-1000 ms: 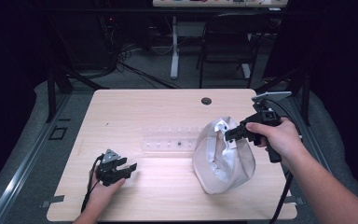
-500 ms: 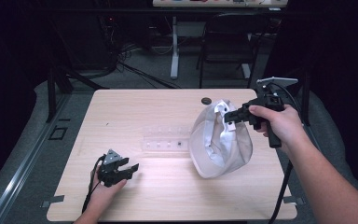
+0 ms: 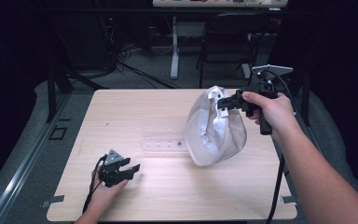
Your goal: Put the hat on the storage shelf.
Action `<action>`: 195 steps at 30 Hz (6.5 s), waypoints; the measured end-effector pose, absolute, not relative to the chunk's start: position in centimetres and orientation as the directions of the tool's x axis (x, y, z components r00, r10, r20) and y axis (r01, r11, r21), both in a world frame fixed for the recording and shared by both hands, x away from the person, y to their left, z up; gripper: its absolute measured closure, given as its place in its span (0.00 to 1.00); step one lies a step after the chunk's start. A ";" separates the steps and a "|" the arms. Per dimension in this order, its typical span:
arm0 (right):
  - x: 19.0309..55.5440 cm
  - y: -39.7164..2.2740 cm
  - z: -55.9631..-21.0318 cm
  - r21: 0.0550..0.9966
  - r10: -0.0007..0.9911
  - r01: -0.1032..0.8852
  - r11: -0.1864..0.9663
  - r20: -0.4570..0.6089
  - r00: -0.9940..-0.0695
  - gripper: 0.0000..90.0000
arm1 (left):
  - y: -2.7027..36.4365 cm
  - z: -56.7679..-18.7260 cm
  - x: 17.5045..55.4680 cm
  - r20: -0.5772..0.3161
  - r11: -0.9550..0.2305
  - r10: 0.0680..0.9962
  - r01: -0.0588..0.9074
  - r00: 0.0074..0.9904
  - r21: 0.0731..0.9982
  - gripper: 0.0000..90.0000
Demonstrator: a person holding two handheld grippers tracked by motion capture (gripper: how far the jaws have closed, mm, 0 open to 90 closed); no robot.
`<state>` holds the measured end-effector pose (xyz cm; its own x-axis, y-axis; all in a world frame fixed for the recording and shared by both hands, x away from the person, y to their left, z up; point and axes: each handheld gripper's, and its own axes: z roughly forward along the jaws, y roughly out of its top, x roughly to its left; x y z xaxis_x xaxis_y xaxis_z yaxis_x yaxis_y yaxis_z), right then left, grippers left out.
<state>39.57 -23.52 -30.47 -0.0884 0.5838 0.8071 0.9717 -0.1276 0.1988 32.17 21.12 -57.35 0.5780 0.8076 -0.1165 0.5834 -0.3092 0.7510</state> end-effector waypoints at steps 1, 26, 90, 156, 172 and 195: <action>39.7 -23.4 -30.4 0.203 0.584 0.971 -0.125 0.807 -0.093 0.91 | 21.1 -57.4 32.2 -0.118 -0.303 0.808 0.579 0.578 0.757 0.52; 42.6 -21.6 -29.9 0.223 0.560 0.954 -0.200 0.825 -0.076 0.91 | 14.1 -53.1 32.1 -0.069 -0.334 0.703 0.414 0.708 0.847 0.51; 44.4 -17.8 -32.3 0.229 0.567 0.958 -0.171 0.818 -0.094 0.91 | 8.0 -52.1 35.5 0.064 -0.381 0.597 0.213 0.800 0.900 0.93; 43.1 -19.7 -32.0 0.303 0.656 0.938 -0.167 0.745 -0.124 0.80 | 10.8 -55.7 34.9 -0.009 -0.391 0.685 0.377 0.729 0.840 0.78; 40.8 -20.8 -33.0 0.369 0.727 0.921 -0.121 0.665 -0.171 0.74 | 15.5 -55.6 32.1 -0.044 -0.389 0.710 0.444 0.703 0.807 0.56; 37.0 -22.4 -38.8 0.447 0.824 0.895 -0.010 0.510 -0.245 0.65 | 22.7 -56.2 31.8 -0.085 -0.302 0.787 0.502 0.611 0.810 0.54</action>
